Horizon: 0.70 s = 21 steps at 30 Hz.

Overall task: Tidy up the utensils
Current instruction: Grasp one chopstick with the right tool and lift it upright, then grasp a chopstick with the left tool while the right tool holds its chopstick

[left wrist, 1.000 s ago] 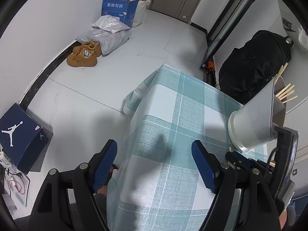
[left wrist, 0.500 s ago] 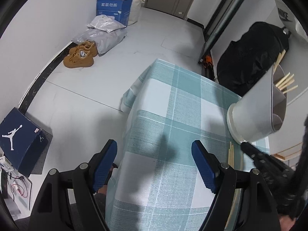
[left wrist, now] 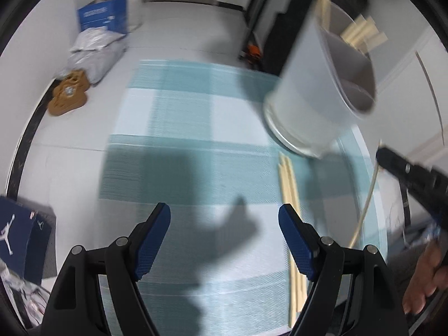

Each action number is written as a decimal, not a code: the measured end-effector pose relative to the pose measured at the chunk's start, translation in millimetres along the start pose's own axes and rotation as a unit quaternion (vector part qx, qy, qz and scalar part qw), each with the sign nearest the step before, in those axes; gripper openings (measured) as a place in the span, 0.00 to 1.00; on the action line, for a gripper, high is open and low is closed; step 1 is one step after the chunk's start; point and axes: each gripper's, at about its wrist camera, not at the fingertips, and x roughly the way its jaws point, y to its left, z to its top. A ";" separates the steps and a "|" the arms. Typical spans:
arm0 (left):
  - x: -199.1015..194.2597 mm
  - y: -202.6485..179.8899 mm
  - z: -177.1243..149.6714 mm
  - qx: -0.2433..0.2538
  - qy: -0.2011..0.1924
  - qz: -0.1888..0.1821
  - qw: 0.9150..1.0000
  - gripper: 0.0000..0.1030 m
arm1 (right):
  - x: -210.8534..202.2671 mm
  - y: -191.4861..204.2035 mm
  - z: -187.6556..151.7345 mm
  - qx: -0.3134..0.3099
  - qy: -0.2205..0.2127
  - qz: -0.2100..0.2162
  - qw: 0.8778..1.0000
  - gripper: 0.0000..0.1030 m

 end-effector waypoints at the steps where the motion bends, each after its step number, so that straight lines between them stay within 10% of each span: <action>1: 2.1 -3.9 -1.0 0.009 0.005 0.002 1.000 0.74 | -3.0 -6.9 1.0 0.009 -0.002 0.003 1.000 0.04; 21: 35.3 -28.4 -4.0 0.052 0.055 0.072 0.994 0.74 | -29.3 -65.3 11.6 0.085 -0.057 0.067 0.993 0.04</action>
